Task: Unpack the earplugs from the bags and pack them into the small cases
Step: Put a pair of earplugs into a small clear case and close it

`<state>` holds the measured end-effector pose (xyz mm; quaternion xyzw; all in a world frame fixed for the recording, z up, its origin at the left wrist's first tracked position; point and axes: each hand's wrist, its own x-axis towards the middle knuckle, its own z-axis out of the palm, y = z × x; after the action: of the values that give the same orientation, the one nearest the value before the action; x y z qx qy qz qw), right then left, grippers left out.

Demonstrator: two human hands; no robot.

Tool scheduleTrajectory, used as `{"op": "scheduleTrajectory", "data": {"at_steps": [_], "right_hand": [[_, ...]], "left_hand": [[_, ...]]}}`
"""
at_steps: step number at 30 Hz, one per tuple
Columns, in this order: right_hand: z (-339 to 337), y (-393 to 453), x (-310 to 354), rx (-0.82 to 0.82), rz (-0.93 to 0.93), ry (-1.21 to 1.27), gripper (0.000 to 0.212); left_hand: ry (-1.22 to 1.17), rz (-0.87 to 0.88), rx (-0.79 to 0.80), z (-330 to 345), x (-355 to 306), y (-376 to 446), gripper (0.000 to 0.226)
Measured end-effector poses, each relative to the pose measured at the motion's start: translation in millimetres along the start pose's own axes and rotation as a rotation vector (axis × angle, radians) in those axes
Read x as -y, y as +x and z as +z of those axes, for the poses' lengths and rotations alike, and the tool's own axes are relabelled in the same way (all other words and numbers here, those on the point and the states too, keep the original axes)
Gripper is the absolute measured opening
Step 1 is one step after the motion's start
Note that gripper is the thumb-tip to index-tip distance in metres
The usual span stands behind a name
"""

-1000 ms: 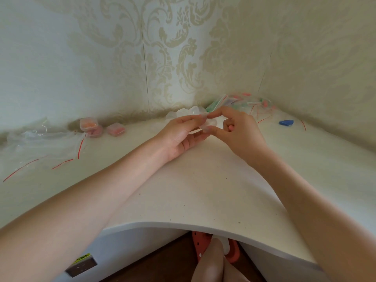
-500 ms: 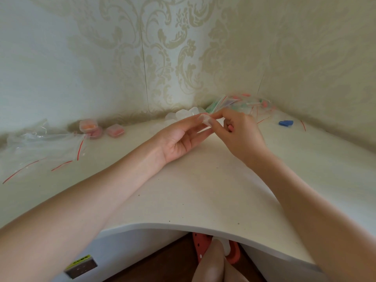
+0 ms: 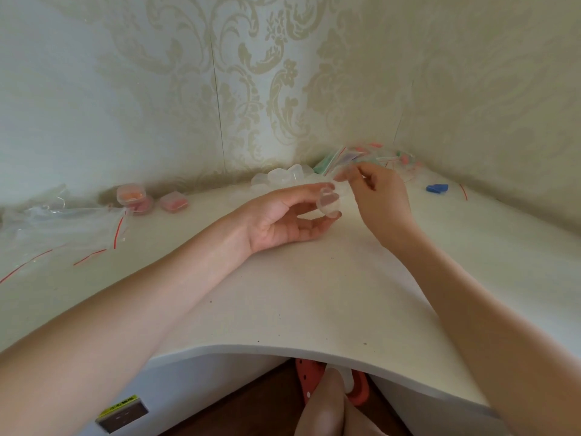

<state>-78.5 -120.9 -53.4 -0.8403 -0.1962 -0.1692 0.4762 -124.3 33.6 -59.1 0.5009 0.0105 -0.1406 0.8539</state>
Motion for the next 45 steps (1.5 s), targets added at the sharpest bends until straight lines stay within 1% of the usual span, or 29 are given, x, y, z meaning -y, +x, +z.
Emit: {"op": "scheduleTrajectory", "data": {"at_steps": [2, 3, 4, 6, 7, 8, 9, 11, 12, 13, 15, 17, 20, 23, 27, 30, 33, 35, 37, 41, 45], "right_hand": [[-1, 2, -1, 0.066, 0.106, 0.029, 0.036], [0, 2, -1, 0.101, 0.191, 0.093, 0.036], [1, 3, 1, 0.120, 0.302, 0.209, 0.035], [1, 5, 6, 0.136, 0.497, 0.542, 0.033], [0, 7, 9, 0.143, 0.548, 0.695, 0.034], [-2, 9, 9, 0.153, 0.573, 0.789, 0.034], [-3, 10, 10, 0.175, 0.573, 0.822, 0.034], [-2, 6, 11, 0.237, 0.498, 0.809, 0.023], [-1, 3, 11, 0.259, 0.444, 0.810, 0.016], [0, 1, 10, 0.266, 0.397, 0.815, 0.013], [0, -1, 9, 0.241, 0.302, 0.767, 0.014], [-1, -1, 9, 0.201, 0.236, 0.647, 0.009], [-1, -3, 9, 0.177, 0.182, 0.521, 0.002], [0, -7, 12, 0.165, 0.094, 0.385, 0.003], [4, -10, 15, 0.084, 0.021, 0.257, 0.008], [6, -14, 17, 0.073, -0.036, 0.175, 0.010], [6, -16, 18, 0.125, -0.076, 0.138, 0.008], [5, -14, 16, 0.147, -0.070, 0.122, 0.007], [4, -11, 13, 0.165, -0.050, 0.136, 0.008], [2, -11, 17, 0.188, -0.042, 0.221, 0.012], [1, -11, 22, 0.101, -0.021, 0.302, 0.016]], "left_hand": [[0.043, -0.036, 0.067, 1, 0, -2, 0.036], [0.039, -0.031, 0.068, 2, 0, -2, 0.037], [0.016, -0.014, 0.048, 2, 1, -1, 0.039], [-0.107, 0.037, -0.028, -1, 1, 2, 0.043], [-0.183, 0.060, -0.066, -3, 0, 4, 0.045], [-0.239, 0.076, -0.098, -5, -1, 5, 0.048], [-0.270, 0.083, -0.121, -7, -1, 5, 0.050], [-0.281, 0.078, -0.137, -8, -1, 5, 0.053], [-0.260, 0.069, -0.135, -7, -1, 4, 0.052], [-0.230, 0.060, -0.127, -7, -1, 4, 0.048], [-0.195, 0.047, -0.102, -6, 0, 4, 0.038], [-0.202, 0.044, -0.088, -7, 1, 5, 0.032], [-0.138, 0.053, -0.022, -7, 2, 5, 0.036], [-0.010, 0.083, 0.042, -7, 4, 7, 0.040], [-0.093, 0.103, 0.004, -9, 5, 9, 0.040], [-0.141, 0.125, -0.039, -8, 5, 8, 0.038], [-0.186, 0.144, -0.062, -8, 5, 9, 0.026], [-0.214, 0.144, -0.091, -8, 4, 8, 0.017], [-0.191, 0.148, -0.119, -6, 4, 8, 0.010], [-0.131, 0.183, -0.221, -3, 4, 8, 0.013], [-0.153, 0.182, -0.264, -2, 3, 9, 0.014]]}}
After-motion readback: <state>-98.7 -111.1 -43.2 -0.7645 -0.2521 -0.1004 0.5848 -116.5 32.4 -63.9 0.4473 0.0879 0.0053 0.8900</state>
